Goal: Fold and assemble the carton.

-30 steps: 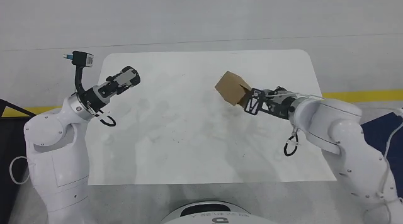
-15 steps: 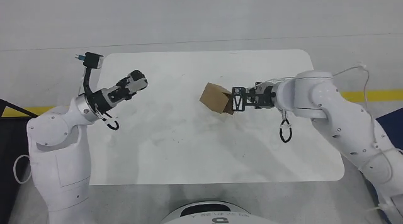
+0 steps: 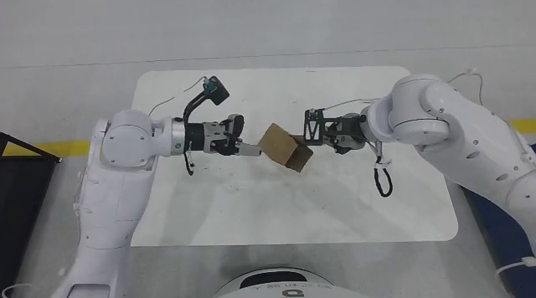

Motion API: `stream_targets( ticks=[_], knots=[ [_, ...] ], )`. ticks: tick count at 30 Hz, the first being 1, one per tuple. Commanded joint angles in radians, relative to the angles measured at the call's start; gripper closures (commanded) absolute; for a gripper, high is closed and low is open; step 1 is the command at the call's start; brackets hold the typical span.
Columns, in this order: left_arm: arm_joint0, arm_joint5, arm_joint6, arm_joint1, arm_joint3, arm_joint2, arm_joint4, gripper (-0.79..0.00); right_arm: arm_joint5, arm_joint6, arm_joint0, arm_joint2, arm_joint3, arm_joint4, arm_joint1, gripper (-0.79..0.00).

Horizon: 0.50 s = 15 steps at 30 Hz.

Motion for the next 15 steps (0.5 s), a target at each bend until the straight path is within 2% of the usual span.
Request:
stream_targets(
  ticks=[1, 7, 12, 15],
  knots=[
    [-0.018, -0.016, 0.017, 0.015, 0.041, 0.037, 0.044, -0.785, 0.0, 0.0, 0.004, -0.011, 0.001, 0.01, 0.007, 0.0],
    [-0.055, -0.067, 0.068, 0.054, 0.119, 0.111, 0.158, -0.785, -0.009, -0.01, 0.02, -0.054, -0.004, 0.033, 0.032, 0.0],
    [-0.067, -0.104, 0.105, 0.071, 0.135, 0.153, 0.216, -0.785, -0.034, -0.035, 0.035, -0.082, 0.007, 0.065, 0.039, 0.0],
    [-0.079, -0.171, 0.172, 0.078, 0.127, 0.184, 0.313, -0.785, -0.041, -0.041, 0.051, -0.1, 0.015, 0.076, 0.037, 0.0]
  ],
)
